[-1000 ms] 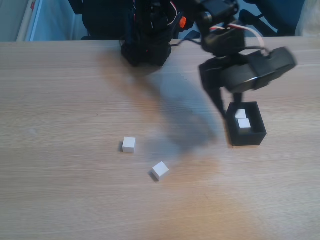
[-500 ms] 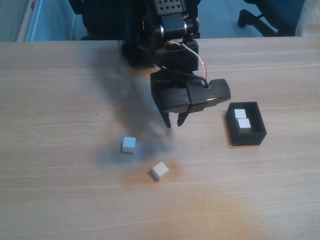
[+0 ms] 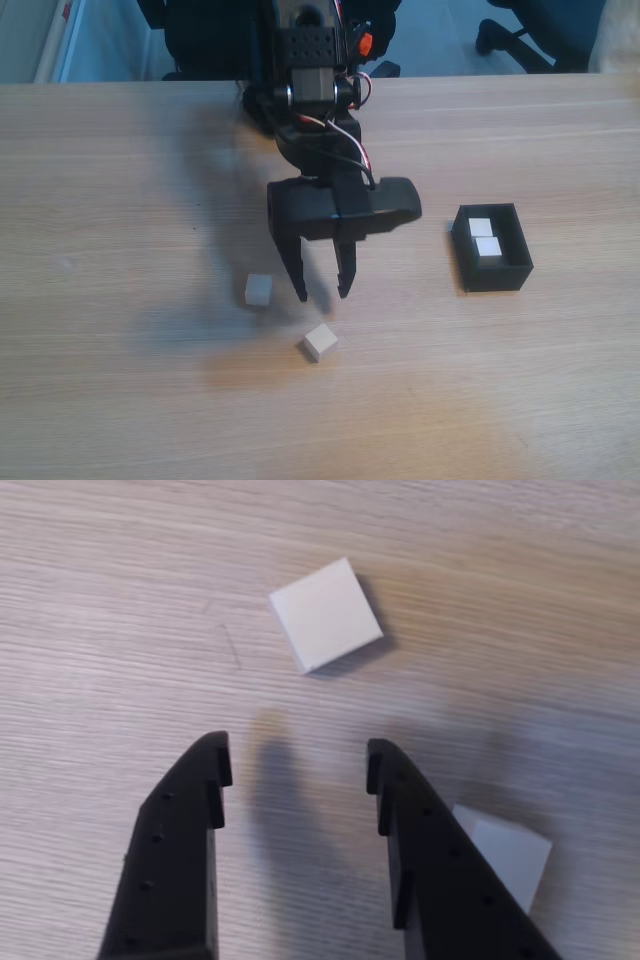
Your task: Pick blocks and place them in the box.
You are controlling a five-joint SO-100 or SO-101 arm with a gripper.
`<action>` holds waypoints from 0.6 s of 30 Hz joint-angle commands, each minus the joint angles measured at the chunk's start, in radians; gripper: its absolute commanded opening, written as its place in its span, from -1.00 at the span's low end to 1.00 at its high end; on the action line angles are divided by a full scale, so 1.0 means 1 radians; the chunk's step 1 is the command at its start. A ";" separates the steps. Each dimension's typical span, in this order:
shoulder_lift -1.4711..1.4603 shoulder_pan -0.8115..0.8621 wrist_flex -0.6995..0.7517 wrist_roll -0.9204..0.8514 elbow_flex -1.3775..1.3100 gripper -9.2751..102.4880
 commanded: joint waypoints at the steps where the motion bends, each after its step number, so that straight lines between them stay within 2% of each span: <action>1: -0.048 0.028 -0.031 -0.006 -0.077 -0.56; 18: -0.225 0.048 -0.032 -0.046 -0.239 -0.48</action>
